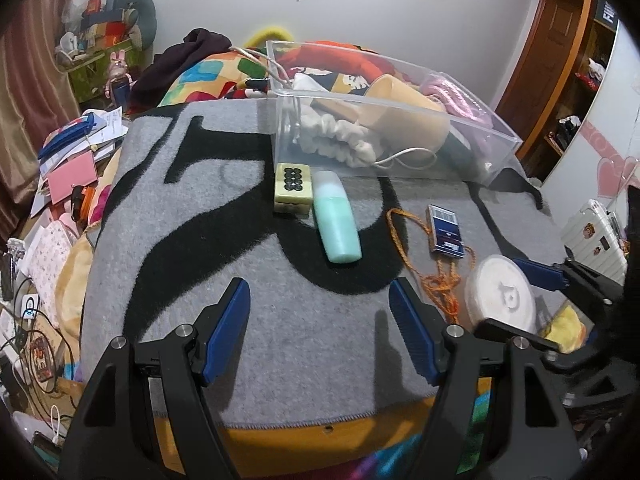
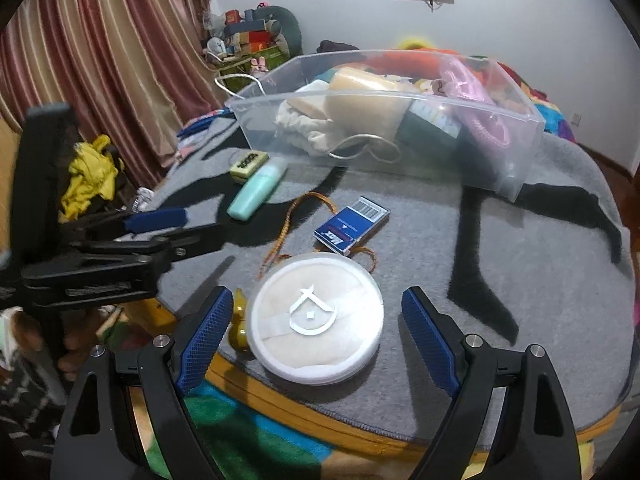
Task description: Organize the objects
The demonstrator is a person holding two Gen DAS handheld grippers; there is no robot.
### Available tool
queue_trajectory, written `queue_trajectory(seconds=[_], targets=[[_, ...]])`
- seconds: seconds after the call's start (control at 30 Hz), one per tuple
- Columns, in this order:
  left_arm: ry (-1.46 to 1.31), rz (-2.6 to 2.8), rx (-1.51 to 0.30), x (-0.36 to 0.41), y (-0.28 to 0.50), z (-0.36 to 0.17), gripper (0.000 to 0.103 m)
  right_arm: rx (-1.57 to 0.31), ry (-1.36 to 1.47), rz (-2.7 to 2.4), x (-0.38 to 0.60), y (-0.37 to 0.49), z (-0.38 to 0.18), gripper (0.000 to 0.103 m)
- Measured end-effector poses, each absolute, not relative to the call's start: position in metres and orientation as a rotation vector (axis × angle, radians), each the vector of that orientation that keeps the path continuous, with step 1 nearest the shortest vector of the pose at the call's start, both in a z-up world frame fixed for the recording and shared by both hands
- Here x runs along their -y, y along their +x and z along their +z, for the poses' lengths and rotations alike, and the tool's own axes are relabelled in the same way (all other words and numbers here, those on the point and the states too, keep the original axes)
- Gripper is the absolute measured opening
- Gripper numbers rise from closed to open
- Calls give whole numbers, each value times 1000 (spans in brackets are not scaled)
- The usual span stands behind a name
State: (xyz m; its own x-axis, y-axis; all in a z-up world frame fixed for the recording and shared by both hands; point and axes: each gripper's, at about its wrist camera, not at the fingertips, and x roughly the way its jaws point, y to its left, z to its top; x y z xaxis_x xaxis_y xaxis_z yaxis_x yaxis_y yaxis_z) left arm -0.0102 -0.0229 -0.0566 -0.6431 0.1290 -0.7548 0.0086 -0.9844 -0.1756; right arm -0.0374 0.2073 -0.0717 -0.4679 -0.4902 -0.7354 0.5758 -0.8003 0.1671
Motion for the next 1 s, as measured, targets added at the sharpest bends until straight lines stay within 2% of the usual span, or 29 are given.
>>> queue_trajectory(seconds=[0.1,0.27,0.8,0.83,0.9,0.97,1.0], targets=[[-1291,2767,244,19,-6,-55,72,-135,1102,-2257,-208,-40,-76,82],[-1294,2737,229,9,-1,-55,72,-91,1087,-2262,-218,-43,-74,65],[-1278,2623,89,-48,10,-64,71,-33,1096,-2368,-254,-51,-72,65],[-1266,2639,65,-52,10,-65,70,-31,1092,-2370,-255,-51,-72,65],[-1251,2655,16,-57,11,-66,52,-26,1086,-2374,-257,-51,-72,65],[-1238,2661,-3,-60,12,-66,40,-21,1083,-2374,-258,-51,-73,65],[-1236,2661,-1,-59,12,-66,41,-20,1082,-2375,-258,-51,-72,65]])
